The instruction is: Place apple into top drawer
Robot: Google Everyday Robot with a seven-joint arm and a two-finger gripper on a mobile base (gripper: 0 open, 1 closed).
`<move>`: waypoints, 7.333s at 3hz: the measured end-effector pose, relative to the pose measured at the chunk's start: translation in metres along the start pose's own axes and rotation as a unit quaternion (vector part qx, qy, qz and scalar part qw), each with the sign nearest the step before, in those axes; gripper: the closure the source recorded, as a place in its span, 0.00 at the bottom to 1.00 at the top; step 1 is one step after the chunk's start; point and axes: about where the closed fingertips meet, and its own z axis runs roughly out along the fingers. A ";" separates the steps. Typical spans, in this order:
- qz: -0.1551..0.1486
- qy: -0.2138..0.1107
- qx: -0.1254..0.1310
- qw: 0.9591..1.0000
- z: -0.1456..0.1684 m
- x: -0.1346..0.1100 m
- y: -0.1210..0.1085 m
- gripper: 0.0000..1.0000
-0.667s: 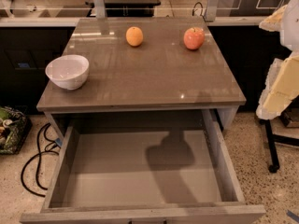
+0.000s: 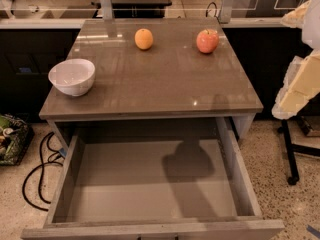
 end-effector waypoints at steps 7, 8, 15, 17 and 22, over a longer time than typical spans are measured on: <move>0.205 -0.411 0.189 0.868 0.074 0.025 -0.179 0.00; 0.234 -0.418 0.210 0.852 0.105 0.007 -0.211 0.00; 0.341 -0.409 0.184 0.826 0.265 -0.034 -0.301 0.00; 0.344 -0.416 0.150 0.828 0.296 -0.047 -0.304 0.00; 0.342 -0.425 0.122 0.829 0.314 -0.060 -0.297 1.00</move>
Offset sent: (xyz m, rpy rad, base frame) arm 0.1521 -0.0985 0.0045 0.8088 -0.5914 -0.1890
